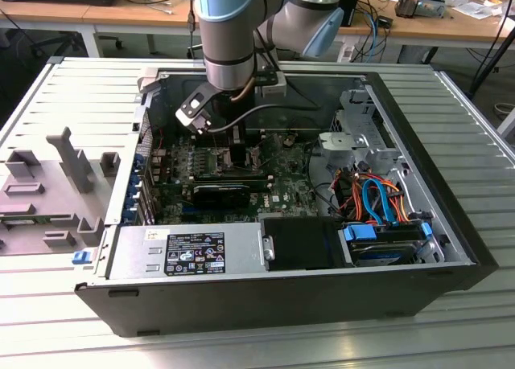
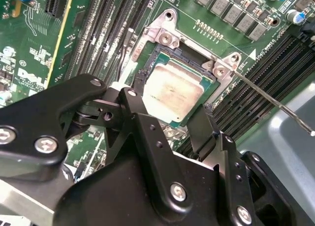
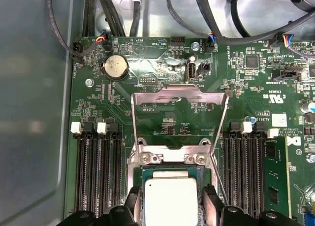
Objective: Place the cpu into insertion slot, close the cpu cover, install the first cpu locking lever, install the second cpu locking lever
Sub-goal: 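Place the cpu into insertion slot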
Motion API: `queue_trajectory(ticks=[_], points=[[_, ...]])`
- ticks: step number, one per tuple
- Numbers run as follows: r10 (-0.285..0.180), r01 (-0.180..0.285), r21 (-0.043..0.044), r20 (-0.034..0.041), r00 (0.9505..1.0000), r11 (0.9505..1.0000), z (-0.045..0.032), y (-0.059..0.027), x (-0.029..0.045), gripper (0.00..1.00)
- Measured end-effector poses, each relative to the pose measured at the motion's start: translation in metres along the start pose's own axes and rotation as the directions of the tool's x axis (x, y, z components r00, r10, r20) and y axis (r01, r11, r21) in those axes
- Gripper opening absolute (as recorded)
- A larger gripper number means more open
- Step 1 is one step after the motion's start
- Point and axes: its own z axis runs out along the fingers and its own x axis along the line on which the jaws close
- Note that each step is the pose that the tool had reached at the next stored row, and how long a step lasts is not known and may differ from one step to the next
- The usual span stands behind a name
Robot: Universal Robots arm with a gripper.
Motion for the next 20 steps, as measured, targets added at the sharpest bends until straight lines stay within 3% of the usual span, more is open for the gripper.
queue_trajectory(ticks=[13,20], points=[[0.0,0.0,0.0001,0.0001,1.0,1.0,0.0003,-0.0001,-0.0051,0.62],[-0.02,0.02,-0.0007,-0.0094,0.9998,0.9998,0.0017,-0.0002,-0.0049,0.62]])
